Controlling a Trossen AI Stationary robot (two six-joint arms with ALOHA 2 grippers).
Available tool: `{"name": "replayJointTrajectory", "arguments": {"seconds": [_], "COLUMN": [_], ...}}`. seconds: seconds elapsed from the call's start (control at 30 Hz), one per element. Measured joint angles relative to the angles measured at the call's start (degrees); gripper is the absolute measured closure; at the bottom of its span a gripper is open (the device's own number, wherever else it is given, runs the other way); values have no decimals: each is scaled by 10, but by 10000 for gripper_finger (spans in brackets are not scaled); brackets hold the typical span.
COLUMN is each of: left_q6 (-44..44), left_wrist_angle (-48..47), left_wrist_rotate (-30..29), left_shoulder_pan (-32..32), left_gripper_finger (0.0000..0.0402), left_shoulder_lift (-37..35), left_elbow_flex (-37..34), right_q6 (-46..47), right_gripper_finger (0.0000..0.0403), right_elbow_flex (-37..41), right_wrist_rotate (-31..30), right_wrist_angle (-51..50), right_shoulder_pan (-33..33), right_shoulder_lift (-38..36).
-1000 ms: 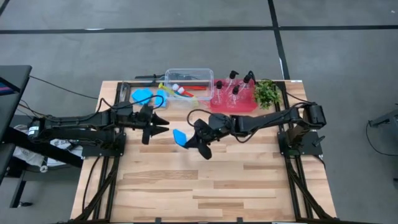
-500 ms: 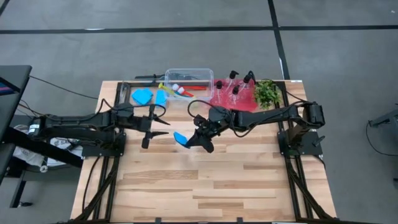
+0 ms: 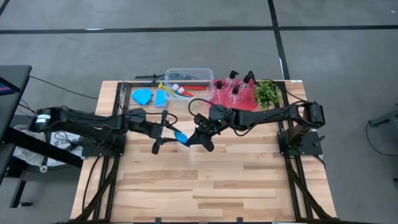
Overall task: Pick & Place Kitchen Sink Supplies
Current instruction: Put the blue sponge into the transparent bin
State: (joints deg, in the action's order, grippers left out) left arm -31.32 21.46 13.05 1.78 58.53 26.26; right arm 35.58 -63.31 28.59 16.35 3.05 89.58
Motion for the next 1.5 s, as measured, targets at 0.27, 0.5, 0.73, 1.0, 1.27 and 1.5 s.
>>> {"name": "replayJointTrajectory", "arguments": {"seconds": [0.27, 0.5, 0.73, 1.0, 1.27, 1.5], "left_q6": [57, 78, 91, 98, 111, 140], "left_wrist_angle": [41, 43, 41, 38, 29, 20], "left_wrist_rotate": [49, 59, 61, 54, 58, 61], "left_shoulder_pan": [20, 24, 24, 24, 46, 67], "left_gripper_finger": [235, 287, 387, 388, 380, 385], "left_shoulder_lift": [44, 49, 49, 49, 49, 49], "left_elbow_flex": [0, 0, 0, 0, 0, 0], "right_q6": [-19, -35, -56, -77, -76, -68], "right_gripper_finger": [403, 403, 392, 328, 221, 156], "right_elbow_flex": [0, 0, 0, 0, 0, 0], "right_wrist_rotate": [-6, -6, -5, -9, -27, -39], "right_wrist_angle": [4, 4, 4, 0, 0, -1], "right_shoulder_pan": [8, 9, 6, -4, -14, -21], "right_shoulder_lift": [0, 0, 0, 0, 0, 0]}}
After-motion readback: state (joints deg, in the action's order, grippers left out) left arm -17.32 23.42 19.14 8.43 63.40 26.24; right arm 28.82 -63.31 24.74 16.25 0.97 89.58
